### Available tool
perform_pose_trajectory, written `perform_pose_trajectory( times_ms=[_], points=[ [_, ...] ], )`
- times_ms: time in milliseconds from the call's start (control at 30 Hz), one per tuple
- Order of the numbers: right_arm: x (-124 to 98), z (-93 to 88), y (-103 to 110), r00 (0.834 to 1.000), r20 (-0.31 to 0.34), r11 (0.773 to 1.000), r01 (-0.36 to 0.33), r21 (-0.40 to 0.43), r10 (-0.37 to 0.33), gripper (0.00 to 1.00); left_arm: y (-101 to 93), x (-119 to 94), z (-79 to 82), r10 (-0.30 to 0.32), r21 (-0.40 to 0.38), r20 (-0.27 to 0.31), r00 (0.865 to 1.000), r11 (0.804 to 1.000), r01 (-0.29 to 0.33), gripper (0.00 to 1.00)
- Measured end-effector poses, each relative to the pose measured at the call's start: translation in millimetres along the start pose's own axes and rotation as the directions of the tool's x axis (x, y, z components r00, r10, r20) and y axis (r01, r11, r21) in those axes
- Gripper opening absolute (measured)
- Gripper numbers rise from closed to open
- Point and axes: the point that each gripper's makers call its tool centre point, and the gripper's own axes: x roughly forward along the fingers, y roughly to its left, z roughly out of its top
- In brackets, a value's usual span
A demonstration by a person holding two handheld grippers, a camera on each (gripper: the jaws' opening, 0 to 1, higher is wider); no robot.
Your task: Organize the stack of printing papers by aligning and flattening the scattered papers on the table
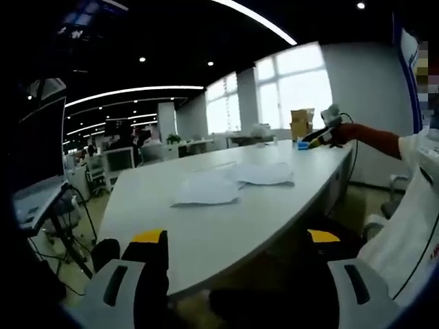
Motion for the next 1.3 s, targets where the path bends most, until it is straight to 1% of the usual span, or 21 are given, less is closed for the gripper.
perform_pose_trajectory(
  times_ms=[67,133,167,200,233,367,533,600,700,833,867,900,1000,1100,1167,1300],
  points=[
    [-0.9,1.1,0.2,1.000,0.004,1.000,0.002,0.001,-0.002,0.88,0.9,-0.9,3.8,0.005,-0.007,0.017,1.000,1.000,-0.005,0.77],
    [-1.6,1.9,0.6,1.000,0.010,1.000,0.002,0.003,-0.002,0.88,5.4,-1.8,4.7,0.026,0.004,0.017,1.000,1.000,-0.026,0.74],
    [-2.0,2.5,0.6,1.000,0.013,1.000,0.002,0.006,-0.002,0.88,6.4,-2.4,5.5,0.028,0.003,0.020,0.999,1.000,-0.028,0.72],
    [-1.9,2.9,0.1,1.000,0.013,1.000,0.002,0.006,-0.002,0.88,6.5,-3.4,6.1,0.019,-0.010,0.020,1.000,1.000,-0.018,0.68],
    [-2.2,3.1,-0.2,1.000,0.015,1.000,0.003,0.005,-0.003,0.88,7.1,-3.6,6.6,0.020,-0.017,0.022,1.000,1.000,-0.020,0.67],
    [-2.3,3.1,-0.1,1.000,0.016,1.000,0.002,0.006,-0.002,0.88,6.8,-2.8,4.0,0.036,0.008,0.000,0.999,0.999,-0.036,0.67],
    [-2.3,3.1,-2.0,1.000,0.016,1.000,0.005,0.006,-0.005,0.88,6.3,-4.8,8.6,0.028,-0.011,0.018,0.999,1.000,-0.028,0.63],
    [-2.9,4.1,-2.8,1.000,0.021,1.000,0.007,0.008,-0.007,0.88,6.6,-6.3,11.9,0.029,0.006,0.035,0.999,1.000,-0.029,0.62],
    [-3.9,4.6,-4.8,1.000,0.026,1.000,0.010,0.012,-0.011,0.88,5.5,-8.4,14.6,0.032,0.024,0.047,0.998,0.999,-0.033,0.65],
    [-4.4,4.5,-6.0,1.000,0.027,1.000,0.010,0.015,-0.010,0.88,4.2,-10.8,20.3,0.037,0.054,0.083,0.996,0.998,-0.041,0.65],
    [-4.2,5.0,-5.9,1.000,0.029,1.000,0.011,0.014,-0.011,0.88,8.5,-11.4,20.9,0.064,0.096,0.083,0.995,0.993,-0.072,0.66],
    [-4.2,5.2,-6.0,0.999,0.030,1.000,0.011,0.016,-0.012,0.88,10.2,-11.3,20.0,0.080,0.120,0.076,0.994,0.989,-0.088,0.69],
    [-4.3,4.8,-5.5,0.999,0.030,1.000,0.014,0.018,-0.015,0.88,12.2,-11.0,21.8,0.095,0.114,0.090,0.991,0.988,-0.105,0.82],
    [-4.7,4.2,-6.5,0.999,0.029,1.000,0.015,0.020,-0.016,0.88,15.2,-11.6,23.6,0.113,0.108,0.108,0.988,0.986,-0.125,0.91],
    [-5.1,4.3,-7.1,0.999,0.030,1.000,0.015,0.022,-0.015,0.88,16.0,-10.9,21.7,0.117,0.096,0.102,0.988,0.987,-0.127,0.95],
    [-5.4,5.1,-8.0,0.999,0.034,1.000,0.017,0.025,-0.018,0.87,16.8,-9.0,16.8,0.117,0.069,0.084,0.990,0.990,-0.123,0.97]
  ],
)
